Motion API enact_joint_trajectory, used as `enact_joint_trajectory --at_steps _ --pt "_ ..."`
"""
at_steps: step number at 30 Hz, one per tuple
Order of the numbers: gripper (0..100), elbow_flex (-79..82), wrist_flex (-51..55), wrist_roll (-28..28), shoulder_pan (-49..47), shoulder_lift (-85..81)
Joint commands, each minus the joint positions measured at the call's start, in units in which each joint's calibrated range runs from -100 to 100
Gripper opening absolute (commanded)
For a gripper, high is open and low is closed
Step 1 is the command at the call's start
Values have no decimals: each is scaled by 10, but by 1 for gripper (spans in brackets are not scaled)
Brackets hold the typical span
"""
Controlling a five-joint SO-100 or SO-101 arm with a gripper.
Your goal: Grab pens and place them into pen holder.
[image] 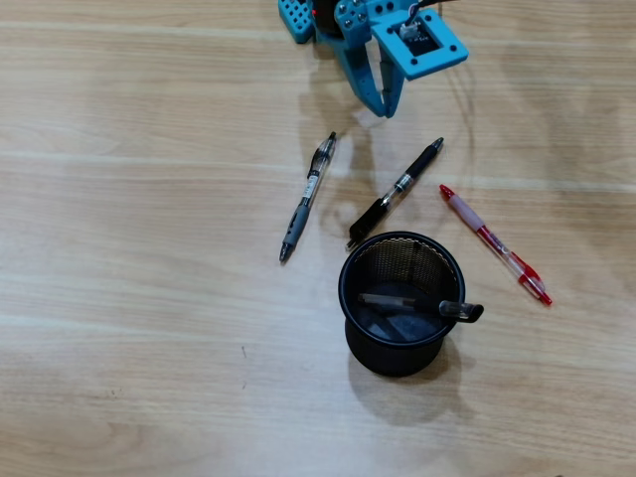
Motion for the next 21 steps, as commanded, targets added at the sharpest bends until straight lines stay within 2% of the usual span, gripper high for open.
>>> enact_joint_trajectory --at_steps 1,8,12,19,21 --pt "2 46 -38 -3 9 -35" --pt "2 64 -176 -4 -102 35" --pt "2 65 -266 -28 -159 115" --pt "3 36 -298 -30 -191 204" --pt "8 25 -297 -30 -191 219"
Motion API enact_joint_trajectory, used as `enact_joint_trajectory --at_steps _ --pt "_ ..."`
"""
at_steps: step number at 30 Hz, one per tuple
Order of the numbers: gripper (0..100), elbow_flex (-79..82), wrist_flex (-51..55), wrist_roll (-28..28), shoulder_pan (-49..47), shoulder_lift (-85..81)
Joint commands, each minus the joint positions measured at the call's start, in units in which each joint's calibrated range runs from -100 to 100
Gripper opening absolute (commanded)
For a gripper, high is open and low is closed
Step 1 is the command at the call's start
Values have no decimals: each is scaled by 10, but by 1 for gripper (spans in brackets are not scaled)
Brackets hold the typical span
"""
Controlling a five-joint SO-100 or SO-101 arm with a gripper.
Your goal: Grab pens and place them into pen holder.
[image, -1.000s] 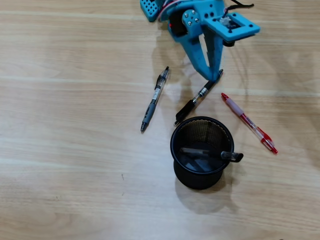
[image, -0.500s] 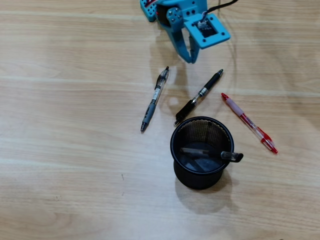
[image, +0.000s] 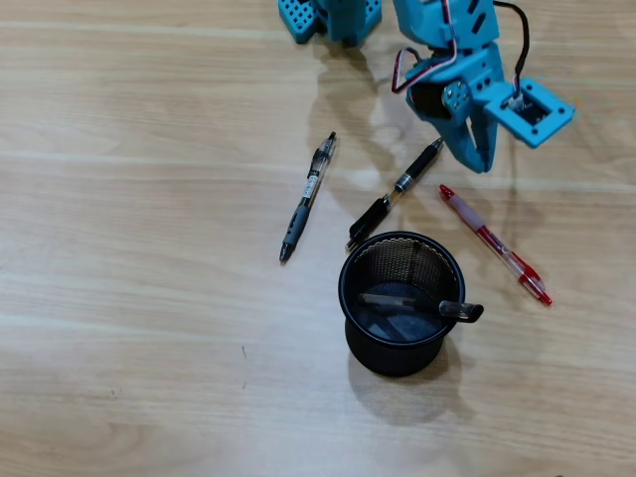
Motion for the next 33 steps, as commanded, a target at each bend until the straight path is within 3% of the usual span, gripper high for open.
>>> enact_joint_trajectory --at_steps 1,4,7,11,16,33 --pt "12 -46 -11 -3 -7 19" --pt "22 -59 -11 -3 -8 40" --pt "26 -84 -11 -3 -16 68" --pt "27 -119 -5 -23 -25 110" --pt "26 -179 92 -63 -48 162" --pt "26 -272 133 -50 -24 266"
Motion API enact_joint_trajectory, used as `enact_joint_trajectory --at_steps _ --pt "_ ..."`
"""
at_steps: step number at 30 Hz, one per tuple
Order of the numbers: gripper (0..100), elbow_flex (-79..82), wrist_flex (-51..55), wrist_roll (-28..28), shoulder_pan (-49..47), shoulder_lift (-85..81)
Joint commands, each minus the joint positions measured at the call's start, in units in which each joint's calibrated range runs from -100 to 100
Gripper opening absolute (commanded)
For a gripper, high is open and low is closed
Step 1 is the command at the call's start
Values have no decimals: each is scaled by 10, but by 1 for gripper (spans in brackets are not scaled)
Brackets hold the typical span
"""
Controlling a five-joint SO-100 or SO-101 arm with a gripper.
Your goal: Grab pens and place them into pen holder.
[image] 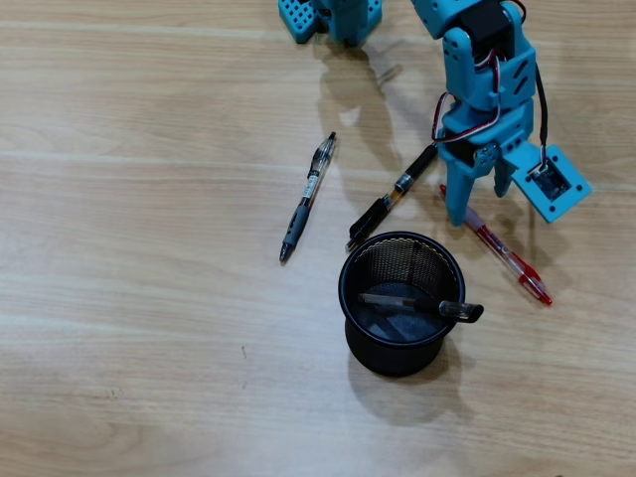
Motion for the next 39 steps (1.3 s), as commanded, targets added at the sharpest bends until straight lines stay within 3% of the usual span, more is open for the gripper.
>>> enact_joint_trajectory --at_steps 1,15,27,39 --pt "26 -41 4 14 22 14" --pt "25 -49 31 -1 9 77" --pt "2 -50 31 -7 4 72" --pt "2 -83 32 -3 0 5"
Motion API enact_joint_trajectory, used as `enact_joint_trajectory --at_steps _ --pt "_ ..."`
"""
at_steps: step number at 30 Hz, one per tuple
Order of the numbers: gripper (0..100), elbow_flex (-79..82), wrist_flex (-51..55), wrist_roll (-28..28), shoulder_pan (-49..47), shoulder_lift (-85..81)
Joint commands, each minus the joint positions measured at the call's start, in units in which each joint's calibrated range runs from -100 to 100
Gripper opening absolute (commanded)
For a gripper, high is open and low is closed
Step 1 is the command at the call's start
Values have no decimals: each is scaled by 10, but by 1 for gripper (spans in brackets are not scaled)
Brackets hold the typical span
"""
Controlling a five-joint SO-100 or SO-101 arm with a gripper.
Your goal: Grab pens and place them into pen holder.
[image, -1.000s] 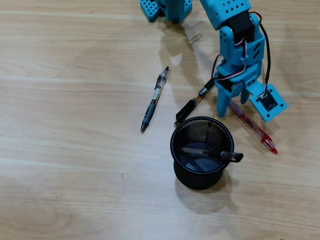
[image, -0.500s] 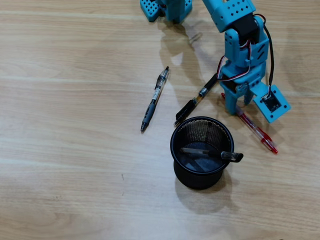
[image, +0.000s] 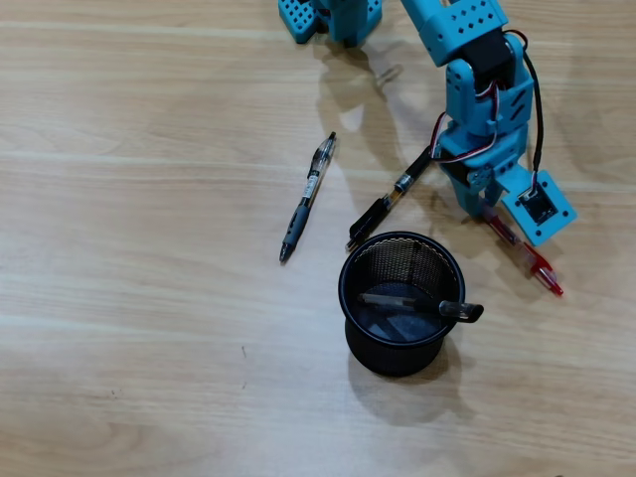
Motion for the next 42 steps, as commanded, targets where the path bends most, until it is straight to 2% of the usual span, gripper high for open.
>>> enact_joint_trajectory --at_steps 1,11,20,28,39,42 --pt "2 -38 -1 2 -3 -85" --pt "2 -44 -1 4 41 -279" --pt "2 -55 -26 4 107 -343" --pt "2 -27 -285 3 166 -337" --pt "2 161 -584 -5 247 -327" --pt "2 198 -661 -25 262 -294"
